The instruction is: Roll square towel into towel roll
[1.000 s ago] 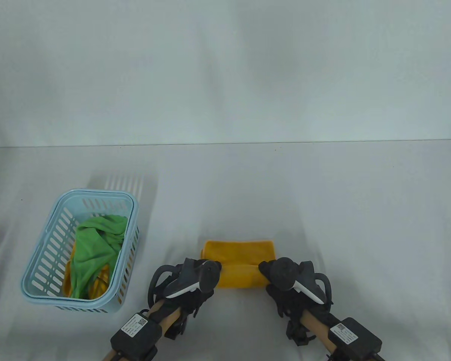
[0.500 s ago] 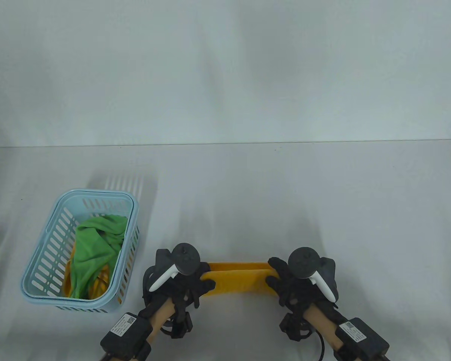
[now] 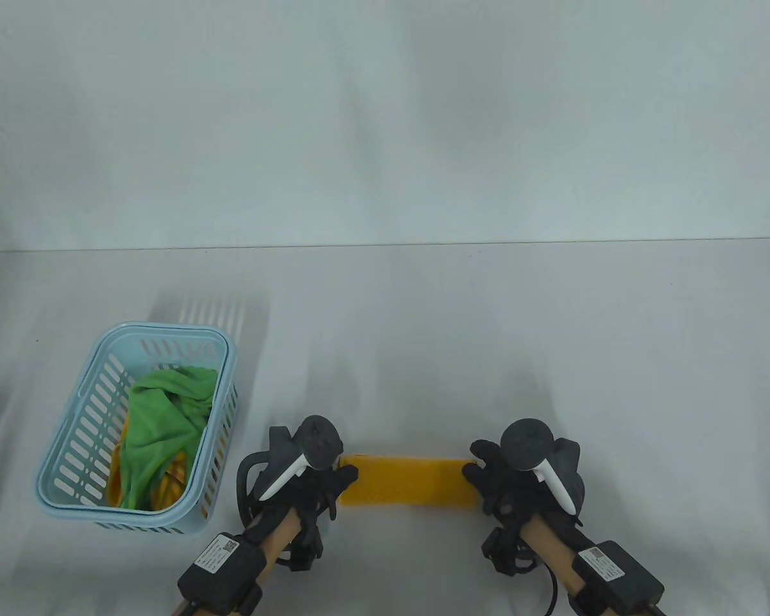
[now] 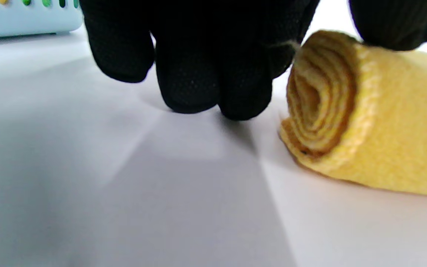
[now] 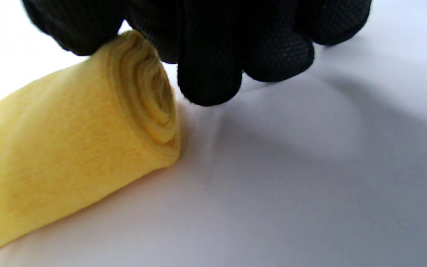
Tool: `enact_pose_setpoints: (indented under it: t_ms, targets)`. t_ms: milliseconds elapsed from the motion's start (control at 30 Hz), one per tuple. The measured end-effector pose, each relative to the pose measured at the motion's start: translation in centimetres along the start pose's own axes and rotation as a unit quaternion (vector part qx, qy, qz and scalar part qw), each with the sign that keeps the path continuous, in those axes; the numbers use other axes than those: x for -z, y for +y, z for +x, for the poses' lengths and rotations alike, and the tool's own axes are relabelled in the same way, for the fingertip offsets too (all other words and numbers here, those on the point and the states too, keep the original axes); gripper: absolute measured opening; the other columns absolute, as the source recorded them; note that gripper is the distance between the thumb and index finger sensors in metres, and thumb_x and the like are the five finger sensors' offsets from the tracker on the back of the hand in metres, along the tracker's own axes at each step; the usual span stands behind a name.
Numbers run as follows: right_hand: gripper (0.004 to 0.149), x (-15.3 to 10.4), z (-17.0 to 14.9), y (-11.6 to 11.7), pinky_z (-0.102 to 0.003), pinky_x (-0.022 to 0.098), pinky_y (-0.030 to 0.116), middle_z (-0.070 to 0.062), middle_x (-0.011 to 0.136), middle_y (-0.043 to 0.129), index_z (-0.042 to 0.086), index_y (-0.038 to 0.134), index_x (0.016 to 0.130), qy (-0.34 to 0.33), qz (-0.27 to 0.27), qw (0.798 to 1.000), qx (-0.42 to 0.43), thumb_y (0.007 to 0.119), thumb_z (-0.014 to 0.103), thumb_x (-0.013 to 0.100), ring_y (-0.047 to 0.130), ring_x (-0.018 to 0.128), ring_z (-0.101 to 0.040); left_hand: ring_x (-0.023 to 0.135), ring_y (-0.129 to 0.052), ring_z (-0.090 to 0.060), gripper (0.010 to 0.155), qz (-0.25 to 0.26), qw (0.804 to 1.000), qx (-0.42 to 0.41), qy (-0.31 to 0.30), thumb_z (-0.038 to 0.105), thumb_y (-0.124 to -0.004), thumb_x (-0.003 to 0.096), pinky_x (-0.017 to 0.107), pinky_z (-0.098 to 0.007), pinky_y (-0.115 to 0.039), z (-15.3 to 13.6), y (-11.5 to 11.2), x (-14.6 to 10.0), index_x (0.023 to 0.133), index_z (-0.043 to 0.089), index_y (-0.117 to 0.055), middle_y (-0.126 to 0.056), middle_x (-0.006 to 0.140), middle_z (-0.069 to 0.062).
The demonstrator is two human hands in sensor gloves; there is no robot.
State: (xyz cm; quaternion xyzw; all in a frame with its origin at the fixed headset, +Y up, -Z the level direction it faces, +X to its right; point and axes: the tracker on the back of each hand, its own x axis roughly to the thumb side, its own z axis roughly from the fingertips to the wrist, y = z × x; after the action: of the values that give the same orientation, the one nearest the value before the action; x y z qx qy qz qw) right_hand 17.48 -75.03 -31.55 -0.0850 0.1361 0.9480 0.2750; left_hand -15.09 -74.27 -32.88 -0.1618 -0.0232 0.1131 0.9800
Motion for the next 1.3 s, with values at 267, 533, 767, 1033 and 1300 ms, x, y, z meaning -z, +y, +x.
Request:
enact_pose_setpoints:
  t_ms: [267, 533, 767, 1033, 1300]
  targets:
    - [0.068, -0.3, 0.3, -0.6, -0.056, 0.063, 0.063, 0.0, 0.088, 0.084, 0.032, 0.063, 0.093, -0.008, -0.004, 1.0, 0.01, 0.076, 0.056, 0.03, 0.078, 0.083, -0.031, 0.089, -0.088, -0.028, 0.079, 0.031, 0.999, 0.004, -0.014, 0.064, -0.072, 0.0335, 0.068, -0.053, -0.071, 0.2, 1.0, -0.5, 0.103, 0.029, -0.061, -0.08, 0.101, 0.002]
    - [0.073, -1.2, 1.3, -1.3, -0.057, 0.067, 0.057, 0.003, 0.097, 0.071, 0.035, 0.055, 0.096, -0.044, -0.029, 0.998, -0.018, 0.077, 0.058, 0.03, 0.067, 0.093, -0.032, 0.093, -0.083, -0.03, 0.081, 0.073, 0.996, 0.024, -0.04, 0.065, -0.071, 0.0329, 0.07, -0.055, -0.069, 1.1, 2.1, -1.6, 0.105, 0.029, -0.059, -0.075, 0.105, 0.001]
    - [0.074, -2.3, 3.3, -0.9, -0.06, 0.074, 0.042, 0.005, 0.107, 0.051, 0.036, 0.045, 0.097, -0.134, 0.001, 0.99, -0.034, 0.078, 0.05, 0.032, 0.045, 0.105, -0.032, 0.097, -0.079, -0.03, 0.084, 0.121, 0.99, 0.033, -0.067, 0.067, -0.073, 0.0314, 0.071, -0.056, -0.066, 1.7, 3.7, -2.9, 0.105, 0.031, -0.056, -0.069, 0.109, 0.001]
    - [0.078, -3.2, 8.1, 3.2, -0.06, 0.075, 0.04, 0.008, 0.109, 0.043, 0.036, 0.04, 0.098, -0.203, 0.055, 0.957, -0.2, 0.077, 0.052, 0.032, 0.04, 0.107, -0.031, 0.097, -0.079, -0.031, 0.083, 0.143, 0.986, 0.016, -0.084, 0.066, -0.073, 0.0318, 0.071, -0.056, -0.066, 1.7, 4.9, -3.8, 0.105, 0.03, -0.057, -0.069, 0.109, 0.001]
    - [0.086, -1.3, 10.0, 6.2, -0.062, 0.076, 0.036, 0.007, 0.111, 0.037, 0.035, 0.034, 0.099, -0.16, 0.075, 0.944, -0.279, 0.078, 0.057, 0.029, 0.035, 0.108, -0.031, 0.097, -0.079, -0.031, 0.082, 0.148, 0.985, 0.012, -0.092, 0.065, -0.074, 0.0323, 0.071, -0.056, -0.066, 1.7, 5.1, -4.2, 0.105, 0.03, -0.057, -0.069, 0.108, 0.0]
